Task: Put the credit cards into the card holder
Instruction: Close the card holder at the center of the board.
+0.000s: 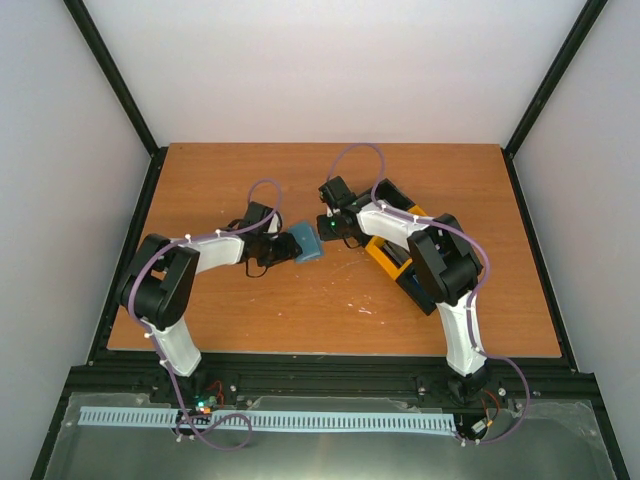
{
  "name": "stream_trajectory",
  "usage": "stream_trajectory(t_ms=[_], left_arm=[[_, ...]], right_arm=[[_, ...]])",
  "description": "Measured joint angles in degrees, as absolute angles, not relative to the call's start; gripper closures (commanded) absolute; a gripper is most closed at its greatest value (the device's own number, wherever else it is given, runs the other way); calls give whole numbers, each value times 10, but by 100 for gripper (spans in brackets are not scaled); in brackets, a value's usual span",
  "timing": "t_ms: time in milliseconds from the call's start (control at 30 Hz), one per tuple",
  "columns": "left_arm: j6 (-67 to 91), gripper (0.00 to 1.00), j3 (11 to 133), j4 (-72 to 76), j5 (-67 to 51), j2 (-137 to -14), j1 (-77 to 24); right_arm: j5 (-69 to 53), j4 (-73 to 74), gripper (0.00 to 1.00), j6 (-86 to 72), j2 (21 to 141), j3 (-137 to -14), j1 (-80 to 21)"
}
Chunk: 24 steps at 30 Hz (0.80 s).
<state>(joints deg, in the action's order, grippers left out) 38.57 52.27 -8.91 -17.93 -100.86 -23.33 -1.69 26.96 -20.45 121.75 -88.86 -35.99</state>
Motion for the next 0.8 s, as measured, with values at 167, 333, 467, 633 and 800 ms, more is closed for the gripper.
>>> stream_trajectory(t_ms=[167,333,467,633,800], left_arm=[[391,47,531,-100,-173,-1012,-235],[394,47,537,-104,-171,-1016,-235],[394,47,540,-103,-170,-1020,-235],[394,47,541,-103,-170,-1020,-235],[394,47,543,-103,-170,-1023,-235]], right_arm=[[-38,273,82,-204,1218,-888,-357],[-46,271,76,-207,1211,-881,-357],[-54,271,78,-208,1203,-879,-357],[-54,270,89,-208,1196,-878,-357],[-54,270,97,-208,1196,-877,-357]])
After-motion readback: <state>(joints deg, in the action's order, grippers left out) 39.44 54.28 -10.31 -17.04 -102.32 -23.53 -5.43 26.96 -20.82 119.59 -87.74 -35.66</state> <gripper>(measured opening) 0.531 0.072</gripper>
